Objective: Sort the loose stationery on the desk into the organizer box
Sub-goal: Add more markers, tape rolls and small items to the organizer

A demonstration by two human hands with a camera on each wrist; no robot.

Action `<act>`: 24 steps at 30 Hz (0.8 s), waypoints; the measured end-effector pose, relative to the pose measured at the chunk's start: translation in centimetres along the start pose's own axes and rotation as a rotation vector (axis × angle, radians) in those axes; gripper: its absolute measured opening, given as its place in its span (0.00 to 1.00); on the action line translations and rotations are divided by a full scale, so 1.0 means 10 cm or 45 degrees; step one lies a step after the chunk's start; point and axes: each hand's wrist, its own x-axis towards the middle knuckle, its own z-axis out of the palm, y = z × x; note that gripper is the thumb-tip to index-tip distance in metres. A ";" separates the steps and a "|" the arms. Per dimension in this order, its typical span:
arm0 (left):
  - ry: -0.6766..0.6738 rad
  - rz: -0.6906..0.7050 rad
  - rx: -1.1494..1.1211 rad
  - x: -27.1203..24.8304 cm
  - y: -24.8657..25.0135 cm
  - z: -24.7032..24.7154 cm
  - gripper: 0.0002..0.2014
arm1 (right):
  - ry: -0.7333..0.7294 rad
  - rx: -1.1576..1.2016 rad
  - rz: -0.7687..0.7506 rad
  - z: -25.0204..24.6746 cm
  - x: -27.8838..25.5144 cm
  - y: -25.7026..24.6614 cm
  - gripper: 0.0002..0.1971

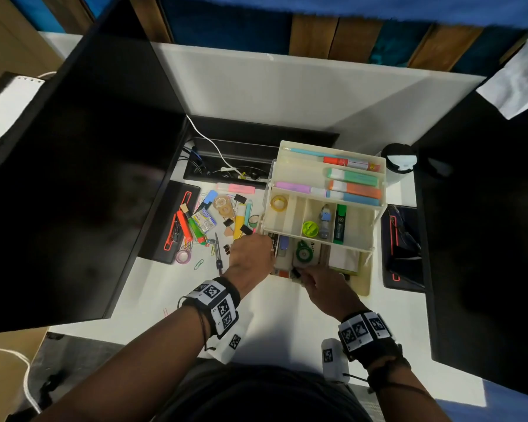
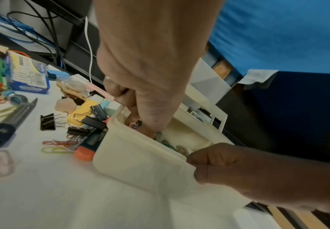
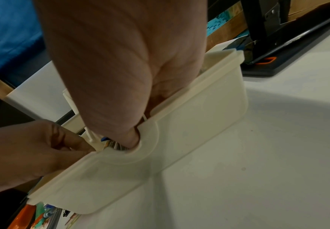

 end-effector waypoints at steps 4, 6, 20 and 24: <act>-0.040 0.031 0.136 0.02 0.02 0.01 0.07 | 0.033 0.013 -0.029 0.03 0.00 0.03 0.19; -0.049 0.066 0.176 0.04 0.00 0.01 0.07 | 0.040 0.017 -0.044 0.01 -0.01 0.02 0.17; 0.236 -0.158 -0.419 -0.60 -0.90 0.17 0.12 | 0.303 0.127 -0.339 0.06 -0.31 -0.30 0.09; 0.091 -0.322 -0.468 -0.87 -1.53 0.56 0.16 | 0.050 0.097 -0.436 0.17 -0.30 -0.60 0.10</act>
